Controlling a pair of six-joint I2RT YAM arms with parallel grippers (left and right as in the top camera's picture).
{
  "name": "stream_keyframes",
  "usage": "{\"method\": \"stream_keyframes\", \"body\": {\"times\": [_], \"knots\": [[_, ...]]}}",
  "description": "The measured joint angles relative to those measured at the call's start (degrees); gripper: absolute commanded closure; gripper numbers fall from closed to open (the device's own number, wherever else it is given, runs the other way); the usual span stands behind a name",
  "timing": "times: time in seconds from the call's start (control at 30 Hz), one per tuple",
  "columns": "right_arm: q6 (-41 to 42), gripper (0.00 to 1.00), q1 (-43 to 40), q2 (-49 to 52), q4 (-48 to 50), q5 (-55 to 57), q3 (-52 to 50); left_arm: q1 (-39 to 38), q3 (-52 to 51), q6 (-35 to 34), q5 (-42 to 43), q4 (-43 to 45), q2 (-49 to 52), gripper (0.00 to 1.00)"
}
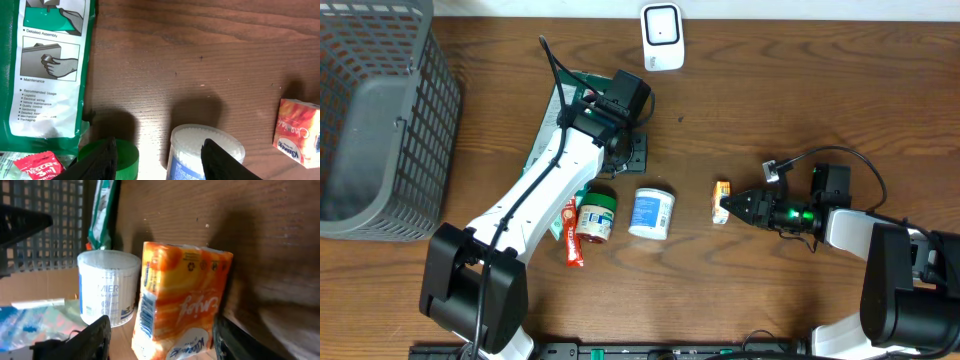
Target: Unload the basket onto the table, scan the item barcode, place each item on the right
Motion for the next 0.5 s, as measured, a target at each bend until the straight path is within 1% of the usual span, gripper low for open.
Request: {"method": "stream_keyframes", "body": {"times": [0.07, 0.13, 0.23, 0.3, 0.37, 0.4, 0.43, 0.47, 0.5], "knots": [[1.01, 0.37, 0.00, -0.94, -1.92, 1.33, 0.61, 0.00, 0.00, 0.02, 0.00, 0.26, 0.00, 0.48], [1.79, 0.36, 0.00, -3.39, -5.70, 3.82, 2.10, 0.00, 0.02, 0.02, 0.02, 0.39, 0.00, 0.46], [2.64, 0.36, 0.00, -7.65, -12.55, 8.76, 5.97, 0.00, 0.83, 0.33, -0.02, 0.28, 0.00, 0.44], [3.02, 0.31, 0.00, -10.78, -17.07, 12.90, 9.14, -0.02, 2.32, 0.39, 0.00, 0.37, -0.37, 0.44], [3.02, 0.29, 0.00, -13.46, -23.58, 18.78, 13.18, -0.42, 3.32, 0.39, -0.02, 0.63, -1.57, 0.44], [3.21, 0.28, 0.00, -14.45, -25.31, 21.49, 14.80, -0.87, 3.58, 0.39, -0.15, 0.63, -2.36, 0.44], [3.17, 0.24, 0.00, -14.88, -26.36, 22.97, 15.54, -1.53, 3.78, 0.39, -0.24, 0.61, -2.86, 0.43], [3.26, 0.20, -0.02, -15.76, -29.05, 27.36, 17.79, -2.69, 4.09, 0.39, -0.22, 0.63, -3.32, 0.43], [3.39, 0.14, -0.02, -16.11, -31.19, 31.08, 19.10, -3.93, 4.26, 0.39, -0.22, 0.79, -3.34, 0.38]]}}
